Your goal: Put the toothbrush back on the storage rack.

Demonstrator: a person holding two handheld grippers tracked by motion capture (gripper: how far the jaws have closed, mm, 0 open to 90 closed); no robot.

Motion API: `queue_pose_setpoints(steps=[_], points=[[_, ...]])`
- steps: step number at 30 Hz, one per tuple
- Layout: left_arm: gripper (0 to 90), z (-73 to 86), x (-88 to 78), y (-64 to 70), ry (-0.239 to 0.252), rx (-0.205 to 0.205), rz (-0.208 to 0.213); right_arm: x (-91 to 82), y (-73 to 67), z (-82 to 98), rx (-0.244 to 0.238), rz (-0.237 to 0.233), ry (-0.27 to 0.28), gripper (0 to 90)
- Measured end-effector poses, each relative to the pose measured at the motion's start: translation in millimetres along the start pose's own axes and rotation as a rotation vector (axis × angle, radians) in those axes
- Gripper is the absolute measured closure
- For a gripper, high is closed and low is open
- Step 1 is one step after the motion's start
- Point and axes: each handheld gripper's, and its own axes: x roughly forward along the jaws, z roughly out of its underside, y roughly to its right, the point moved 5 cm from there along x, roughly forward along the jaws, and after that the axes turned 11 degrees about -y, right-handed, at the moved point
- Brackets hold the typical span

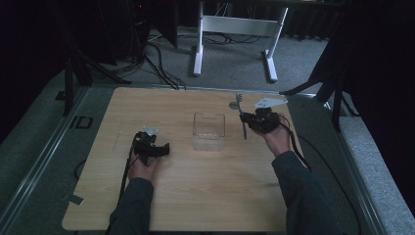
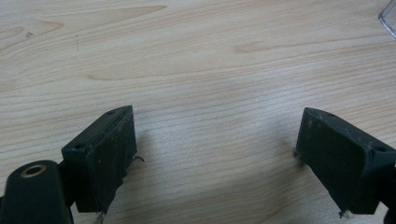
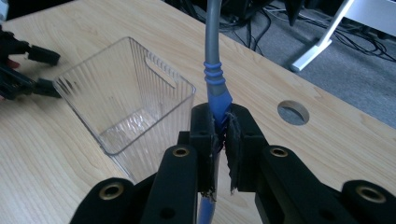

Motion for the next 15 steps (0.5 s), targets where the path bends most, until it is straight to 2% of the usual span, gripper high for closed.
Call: queue_pose_setpoints(steps=[15], points=[[12.4, 0.0, 0.0, 0.0, 0.0, 0.0, 0.0, -5.7, 0.0, -6.4, 0.042, -0.058, 0.064, 81.5]])
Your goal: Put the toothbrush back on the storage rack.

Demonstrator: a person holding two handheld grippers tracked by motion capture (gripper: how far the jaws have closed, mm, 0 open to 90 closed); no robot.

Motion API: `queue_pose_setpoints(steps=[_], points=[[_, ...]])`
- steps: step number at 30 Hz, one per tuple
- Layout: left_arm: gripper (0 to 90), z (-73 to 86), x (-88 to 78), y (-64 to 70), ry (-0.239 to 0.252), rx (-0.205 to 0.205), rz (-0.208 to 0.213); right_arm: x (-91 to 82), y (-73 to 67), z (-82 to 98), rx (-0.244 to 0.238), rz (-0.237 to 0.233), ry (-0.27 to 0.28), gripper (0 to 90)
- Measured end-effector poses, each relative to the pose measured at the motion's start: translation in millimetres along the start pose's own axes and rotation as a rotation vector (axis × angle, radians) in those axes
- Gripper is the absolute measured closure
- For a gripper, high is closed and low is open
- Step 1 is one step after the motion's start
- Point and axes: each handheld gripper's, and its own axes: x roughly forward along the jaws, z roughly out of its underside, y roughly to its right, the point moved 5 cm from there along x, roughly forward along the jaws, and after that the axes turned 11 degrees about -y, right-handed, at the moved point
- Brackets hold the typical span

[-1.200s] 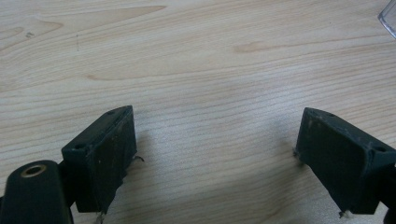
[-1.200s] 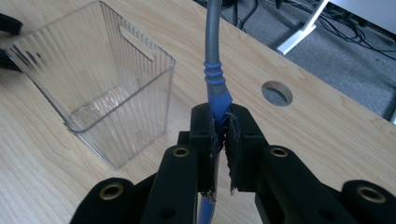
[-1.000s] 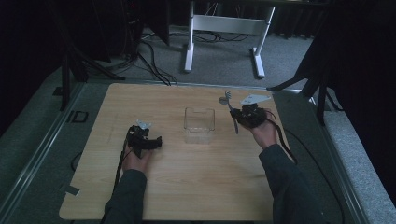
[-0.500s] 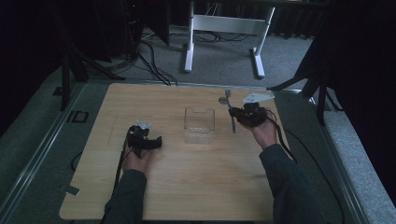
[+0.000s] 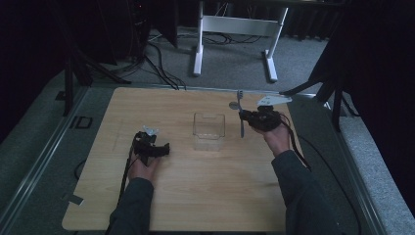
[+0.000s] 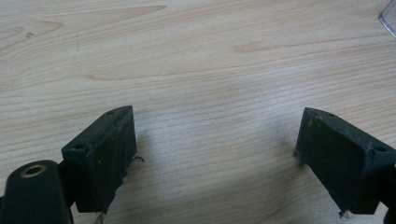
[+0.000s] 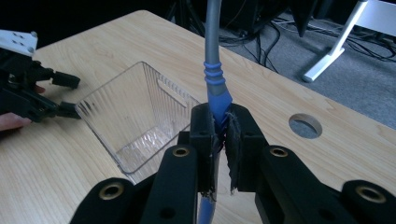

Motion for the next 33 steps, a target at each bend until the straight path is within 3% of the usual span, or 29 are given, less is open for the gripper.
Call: queue_pose_setpoints(steps=[11, 22, 33], points=[[12.4, 0.0, 0.0, 0.0, 0.0, 0.0, 0.0, -3.6, -3.9, -5.8, 0.025, -0.04, 0.043, 81.5], [12.4, -0.1, 0.1, 0.0, 0.001, 0.001, 0.0, -6.5, -7.7, -11.8, 0.016, -0.044, 0.062, 81.5], [12.4, -0.2, 0.1, 0.0, 0.001, -0.001, 0.0, -9.2, -7.4, -15.7, 0.038, -0.06, 0.093, 81.5]])
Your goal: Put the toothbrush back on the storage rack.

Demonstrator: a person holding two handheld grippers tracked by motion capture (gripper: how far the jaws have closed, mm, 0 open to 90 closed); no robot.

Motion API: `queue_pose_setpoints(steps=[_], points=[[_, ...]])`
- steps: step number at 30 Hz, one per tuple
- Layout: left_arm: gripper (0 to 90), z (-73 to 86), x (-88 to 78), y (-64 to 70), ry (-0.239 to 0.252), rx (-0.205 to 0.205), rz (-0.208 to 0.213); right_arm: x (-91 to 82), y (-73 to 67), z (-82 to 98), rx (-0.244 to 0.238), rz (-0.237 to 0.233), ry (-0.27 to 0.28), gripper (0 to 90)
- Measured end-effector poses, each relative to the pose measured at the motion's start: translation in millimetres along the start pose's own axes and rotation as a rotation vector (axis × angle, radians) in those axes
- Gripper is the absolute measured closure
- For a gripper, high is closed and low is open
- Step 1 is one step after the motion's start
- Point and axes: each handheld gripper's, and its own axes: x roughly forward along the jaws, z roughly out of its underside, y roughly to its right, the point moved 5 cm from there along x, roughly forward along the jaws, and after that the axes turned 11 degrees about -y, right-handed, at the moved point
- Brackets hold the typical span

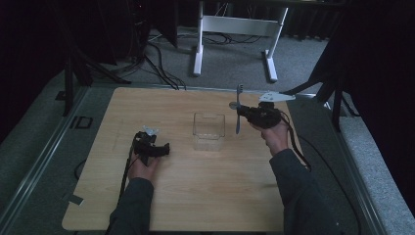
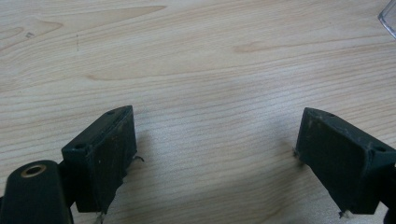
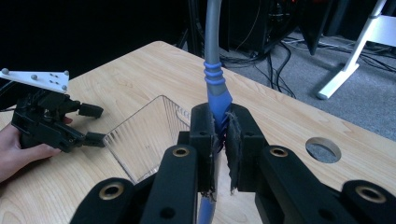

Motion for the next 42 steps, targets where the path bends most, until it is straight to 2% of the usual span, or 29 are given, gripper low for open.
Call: queue_pose_setpoints(steps=[7, 16, 33, 42], points=[[12.4, -0.1, 0.1, 0.1, 0.001, -0.001, 0.0, -1.1, -4.1, -5.7, -0.028, 0.01, 0.005, 81.5], [12.4, 0.0, 0.0, 0.0, 0.0, 0.0, 0.0, -0.6, -5.6, -9.8, -0.021, 0.004, 0.019, 81.5], [12.4, 0.0, 0.0, 0.0, 0.0, 0.0, 0.0, 0.3, -10.2, -11.5, -0.02, -0.03, 0.05, 81.6], [12.4, -0.1, 0.0, 0.1, 0.0, -0.001, 0.0, 5.4, -22.6, -16.0, -0.049, -0.06, 0.05, 81.5]])
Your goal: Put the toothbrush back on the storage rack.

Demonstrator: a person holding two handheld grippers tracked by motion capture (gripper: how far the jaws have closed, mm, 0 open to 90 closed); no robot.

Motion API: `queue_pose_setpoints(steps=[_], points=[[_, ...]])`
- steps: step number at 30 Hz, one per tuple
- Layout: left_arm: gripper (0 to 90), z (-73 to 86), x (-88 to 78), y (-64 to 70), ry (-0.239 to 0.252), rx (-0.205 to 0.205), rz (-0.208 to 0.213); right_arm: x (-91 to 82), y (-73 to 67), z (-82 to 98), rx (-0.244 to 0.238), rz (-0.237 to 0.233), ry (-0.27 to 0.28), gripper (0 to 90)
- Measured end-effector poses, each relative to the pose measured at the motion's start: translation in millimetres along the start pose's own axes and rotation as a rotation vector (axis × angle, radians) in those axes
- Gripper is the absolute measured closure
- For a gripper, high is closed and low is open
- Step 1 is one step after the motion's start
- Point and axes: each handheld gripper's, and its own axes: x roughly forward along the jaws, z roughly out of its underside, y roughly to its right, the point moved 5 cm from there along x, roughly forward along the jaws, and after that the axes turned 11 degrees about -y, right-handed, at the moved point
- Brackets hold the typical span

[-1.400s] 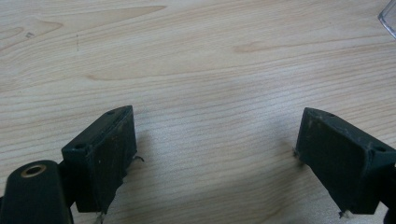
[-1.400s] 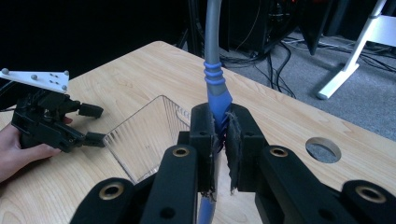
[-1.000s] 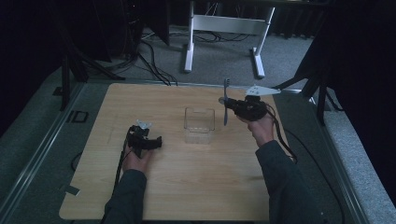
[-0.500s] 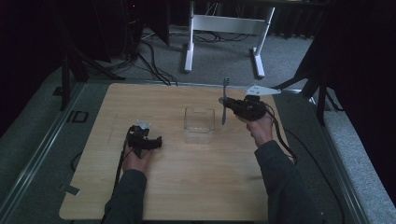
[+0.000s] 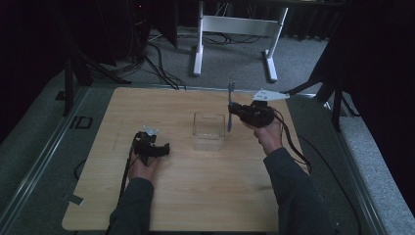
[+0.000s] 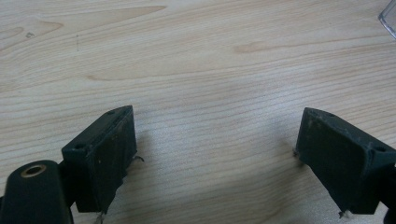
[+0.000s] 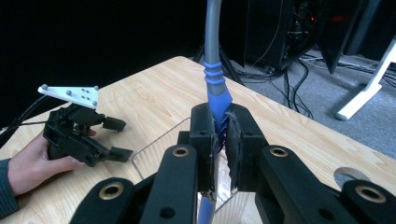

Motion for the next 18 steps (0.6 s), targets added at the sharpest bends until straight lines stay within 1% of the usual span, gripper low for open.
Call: queue_pose_setpoints(steps=[11, 18], points=[[12.4, 0.0, 0.0, 0.0, 0.0, 0.0, 0.0, 9.6, -4.6, -1.1, 0.002, -0.022, 0.002, 81.5], [12.4, 0.0, 0.0, 0.0, 0.0, 0.001, 0.0, 16.9, -8.2, 1.3, -0.011, -0.029, -0.005, 81.5]])
